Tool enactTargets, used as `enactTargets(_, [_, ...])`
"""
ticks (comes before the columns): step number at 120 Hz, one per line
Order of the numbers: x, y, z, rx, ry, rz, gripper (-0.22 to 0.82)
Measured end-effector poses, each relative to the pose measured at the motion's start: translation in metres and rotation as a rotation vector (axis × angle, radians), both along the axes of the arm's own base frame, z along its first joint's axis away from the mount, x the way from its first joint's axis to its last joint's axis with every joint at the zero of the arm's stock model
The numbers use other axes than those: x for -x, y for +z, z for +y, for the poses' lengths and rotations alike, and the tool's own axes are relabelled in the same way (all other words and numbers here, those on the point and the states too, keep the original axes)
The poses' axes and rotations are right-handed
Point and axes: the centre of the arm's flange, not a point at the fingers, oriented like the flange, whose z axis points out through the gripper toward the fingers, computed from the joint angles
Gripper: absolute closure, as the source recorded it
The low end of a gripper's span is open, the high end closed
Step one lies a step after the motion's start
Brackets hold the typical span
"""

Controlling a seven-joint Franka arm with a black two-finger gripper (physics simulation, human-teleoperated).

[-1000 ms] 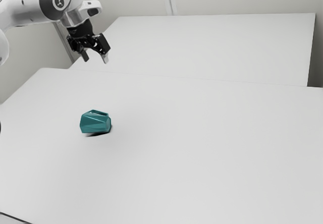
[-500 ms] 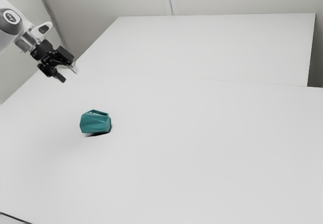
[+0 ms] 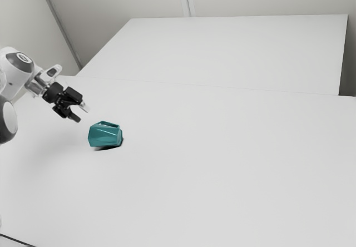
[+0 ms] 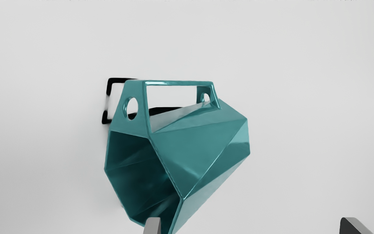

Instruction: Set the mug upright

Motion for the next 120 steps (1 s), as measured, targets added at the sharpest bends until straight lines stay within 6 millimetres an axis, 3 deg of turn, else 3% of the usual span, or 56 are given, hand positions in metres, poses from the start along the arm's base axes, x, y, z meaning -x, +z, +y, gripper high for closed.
enactTargets(37, [0.018,-0.073,0.002,0.106,0.083,-0.036,0.00])
enactTargets(80, [0.027,-0.094,-0.004,0.168,0.161,-0.115,0.00])
enactTargets(93, [0.027,-0.088,-0.005,0.181,0.160,-0.139,0.00])
enactTargets(100, [0.027,-0.085,-0.006,0.187,0.155,-0.147,0.07])
enactTargets(120, [0.026,-0.084,-0.010,0.199,0.132,-0.162,0.42])
